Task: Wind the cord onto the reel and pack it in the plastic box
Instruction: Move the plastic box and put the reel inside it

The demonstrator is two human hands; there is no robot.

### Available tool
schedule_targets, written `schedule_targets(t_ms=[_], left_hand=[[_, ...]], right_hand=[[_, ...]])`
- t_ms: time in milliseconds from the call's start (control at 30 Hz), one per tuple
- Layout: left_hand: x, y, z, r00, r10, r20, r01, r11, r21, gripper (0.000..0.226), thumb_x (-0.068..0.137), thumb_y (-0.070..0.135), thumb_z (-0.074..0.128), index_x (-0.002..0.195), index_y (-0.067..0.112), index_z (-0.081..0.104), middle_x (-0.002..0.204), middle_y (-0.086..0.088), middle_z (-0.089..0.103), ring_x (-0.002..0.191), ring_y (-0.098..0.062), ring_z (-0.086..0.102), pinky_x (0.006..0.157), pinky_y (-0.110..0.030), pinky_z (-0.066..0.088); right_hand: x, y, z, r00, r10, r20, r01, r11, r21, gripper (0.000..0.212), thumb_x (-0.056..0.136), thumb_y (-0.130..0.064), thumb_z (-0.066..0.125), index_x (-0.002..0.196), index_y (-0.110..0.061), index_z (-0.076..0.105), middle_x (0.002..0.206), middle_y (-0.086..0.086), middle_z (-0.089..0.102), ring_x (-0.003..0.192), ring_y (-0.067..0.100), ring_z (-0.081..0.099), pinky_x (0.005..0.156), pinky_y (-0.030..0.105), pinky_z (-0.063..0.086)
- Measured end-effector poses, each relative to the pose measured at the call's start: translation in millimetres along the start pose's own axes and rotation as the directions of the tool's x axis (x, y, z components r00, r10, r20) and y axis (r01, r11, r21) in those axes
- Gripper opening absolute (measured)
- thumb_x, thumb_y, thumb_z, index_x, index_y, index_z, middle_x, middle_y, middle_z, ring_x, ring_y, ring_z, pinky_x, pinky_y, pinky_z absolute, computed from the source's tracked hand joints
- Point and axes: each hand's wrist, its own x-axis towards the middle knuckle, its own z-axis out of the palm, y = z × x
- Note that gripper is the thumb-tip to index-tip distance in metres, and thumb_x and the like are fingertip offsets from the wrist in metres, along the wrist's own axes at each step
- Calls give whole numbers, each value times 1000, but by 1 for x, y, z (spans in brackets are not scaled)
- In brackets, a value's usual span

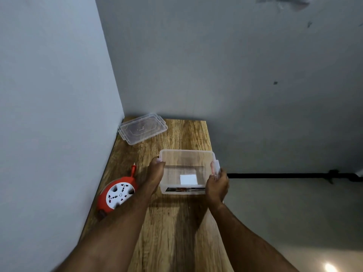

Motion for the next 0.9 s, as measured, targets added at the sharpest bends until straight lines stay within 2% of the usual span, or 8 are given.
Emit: schedule_targets(t_ms=[100, 200, 367, 533, 700, 800, 867, 900], left_hand=[[-3, -2, 0, 1000, 21, -3, -21, 1000, 23, 31, 106, 28, 45, 133, 15, 54, 120, -11, 68, 101, -26, 65, 77, -36, 54], [-4, 3, -2, 997, 70, -35, -69, 997, 42, 42, 107, 27, 46, 147, 14, 46, 132, -12, 63, 104, -24, 61, 67, -29, 46], [-4, 12, -19, 990, 77, -120, -81, 996, -23, 53, 105, 28, 51, 155, 13, 38, 148, -10, 55, 122, -29, 61, 89, -38, 54], [-4, 9, -55, 972, 39, -232, -61, 994, -90, 46, 103, 27, 56, 145, 9, 50, 134, -16, 64, 109, -30, 64, 81, -33, 46], [-19, 0, -106, 942, 31, -334, -76, 990, -123, 41, 101, 23, 58, 139, 7, 56, 136, -6, 62, 126, -26, 57, 103, -34, 44], [-29, -12, -132, 923, 35, -383, -78, 992, -97, 43, 103, 23, 56, 143, 8, 54, 143, -12, 59, 132, -33, 54, 109, -39, 44], [-36, -20, -146, 909, 31, -417, -69, 995, -76, 38, 103, 19, 57, 139, 6, 56, 135, -12, 62, 127, -30, 57, 99, -31, 43], [-41, -23, -152, 902, 34, -429, -64, 997, -54, 29, 103, 18, 57, 130, 8, 61, 121, -7, 65, 115, -21, 61, 92, -27, 39]], right_hand=[[0, 0, -1, 1000, -16, 7, 16, 999, -31, 40, 96, -11, 60, 136, -9, 53, 127, 14, 58, 120, 32, 56, 100, 54, 52], [-2, -7, -4, 995, -81, -54, 71, 985, -157, 48, 92, -13, 65, 137, -4, 52, 134, 19, 52, 128, 35, 44, 105, 51, 45], [-10, -29, -3, 960, -244, -138, 214, 956, -199, 46, 90, -9, 64, 135, -5, 54, 134, 18, 54, 125, 33, 46, 103, 47, 45], [-26, -51, 20, 932, -358, -51, 345, 923, -172, 45, 87, -2, 62, 132, -6, 57, 129, 15, 56, 126, 31, 46, 106, 46, 44], [-62, -72, 54, 909, -409, 81, 415, 905, -90, 44, 88, -3, 63, 131, -6, 57, 126, 15, 55, 126, 32, 46, 110, 48, 40], [-88, -83, 74, 879, -449, 161, 461, 886, -50, 44, 89, -4, 64, 133, -5, 57, 127, 15, 55, 124, 31, 48, 107, 44, 41], [-104, -87, 87, 843, -493, 217, 508, 861, -17, 44, 90, -4, 65, 134, -5, 57, 128, 15, 55, 125, 29, 48, 107, 39, 41], [-112, -88, 93, 821, -514, 249, 531, 847, -5, 44, 90, -2, 64, 134, -5, 57, 127, 15, 56, 125, 28, 48, 106, 37, 41]])
